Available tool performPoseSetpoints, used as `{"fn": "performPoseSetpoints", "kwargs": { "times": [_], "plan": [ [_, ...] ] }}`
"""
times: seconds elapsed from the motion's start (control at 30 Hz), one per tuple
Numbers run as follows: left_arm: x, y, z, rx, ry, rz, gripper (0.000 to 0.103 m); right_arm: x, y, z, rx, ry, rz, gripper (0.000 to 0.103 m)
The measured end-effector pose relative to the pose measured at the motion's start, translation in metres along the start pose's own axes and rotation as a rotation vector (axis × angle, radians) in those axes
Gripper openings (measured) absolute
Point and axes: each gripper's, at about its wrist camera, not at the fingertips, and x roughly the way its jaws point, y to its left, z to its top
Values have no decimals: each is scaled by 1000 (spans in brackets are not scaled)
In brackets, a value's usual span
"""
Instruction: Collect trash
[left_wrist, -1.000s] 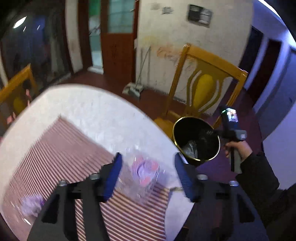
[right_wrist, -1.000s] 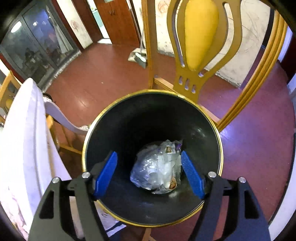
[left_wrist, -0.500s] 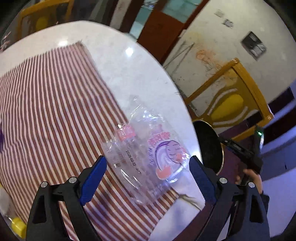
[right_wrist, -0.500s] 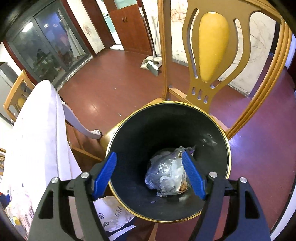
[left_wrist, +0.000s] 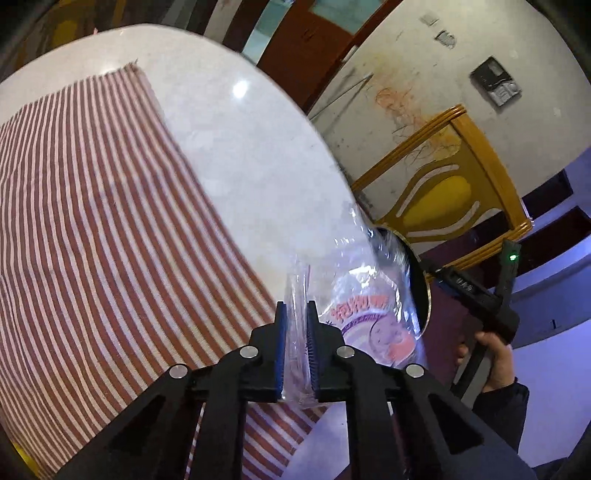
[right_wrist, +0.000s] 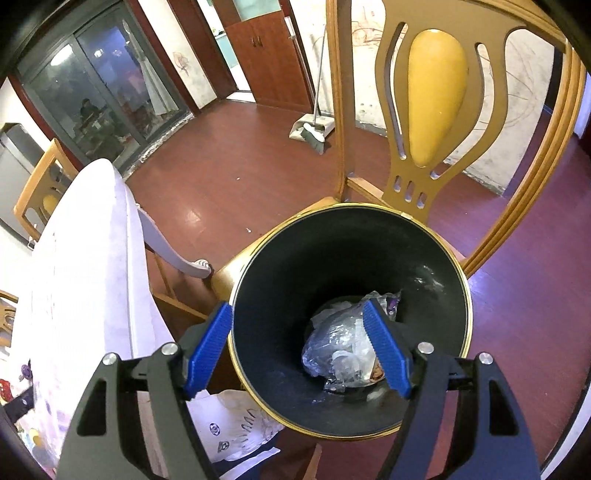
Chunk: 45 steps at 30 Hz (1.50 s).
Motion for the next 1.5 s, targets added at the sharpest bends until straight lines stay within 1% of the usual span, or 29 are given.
{"fn": "performPoseSetpoints", "kwargs": {
  "times": [0.07, 0.23, 0.3, 0.4, 0.43, 0.5, 0.6, 0.67, 0.73, 0.8, 0.83, 0.87, 0.9, 1.0, 1.1, 1.2, 1.23, 1.27, 1.33, 1.37, 1.43, 1.5],
  "plan": [
    [-8, -4, 3, 26, -16, -10, 9, -2, -1, 0, 5, -4, 1, 73],
    [-10, -20, 16, 52, -41, -30, 9, -6, -7, -2, 25, -17, 0, 73],
    [-6, -31, 24, 73, -44, -50, 9, -14, -14, -2, 45, -36, -6, 73],
    [8, -65, 37, 158, -47, -70, 9, -29, -28, -1, 80, -76, -32, 73],
    [20, -84, 43, 192, -38, -84, 9, -35, -33, 0, 92, -91, -45, 73],
    [39, -110, 48, 243, -19, -98, 9, -50, -47, 0, 120, -127, -77, 73],
    [85, -157, 50, 325, 27, -98, 9, -72, -66, 0, 160, -167, -113, 73],
    [117, -180, 44, 364, 65, -80, 9, -86, -78, -2, 186, -185, -132, 73],
    [143, -195, 37, 390, 82, -41, 9, -97, -90, -5, 208, -199, -149, 73],
    [163, -201, 30, 382, 99, -19, 21, -104, -96, -8, 220, -205, -158, 73],
    [172, -201, 25, 359, 106, -18, 45, -106, -98, -9, 223, -208, -159, 73],
    [175, -200, 22, 342, 109, -23, 62, -110, -100, -11, 225, -214, -160, 73],
    [177, -201, 21, 330, 106, -30, 62, -112, -101, -12, 226, -217, -160, 73],
    [170, -207, 16, 363, 81, -23, 64, -117, -99, -15, 230, -229, -155, 73],
    [148, -207, 15, 379, 31, -22, 66, -120, -93, -12, 224, -241, -131, 73],
    [110, -198, 14, 395, -63, -9, 77, -122, -78, -13, 202, -259, -100, 73],
    [95, -196, 15, 401, -105, 1, 82, -123, -70, -13, 191, -265, -83, 73],
    [81, -192, 16, 406, -147, 17, 88, -124, -67, -14, 183, -268, -72, 73],
    [54, -184, 17, 415, -220, 55, 93, -124, -52, -12, 154, -274, -47, 73],
    [38, -177, 17, 418, -255, 81, 98, -124, -41, -12, 135, -276, -35, 73],
    [10, -165, 15, 421, -304, 123, 97, -127, -23, -12, 106, -287, -16, 74],
    [-16, -150, 11, 419, -356, 181, 97, -132, 3, -15, 77, -318, 13, 78]
  ]
}}
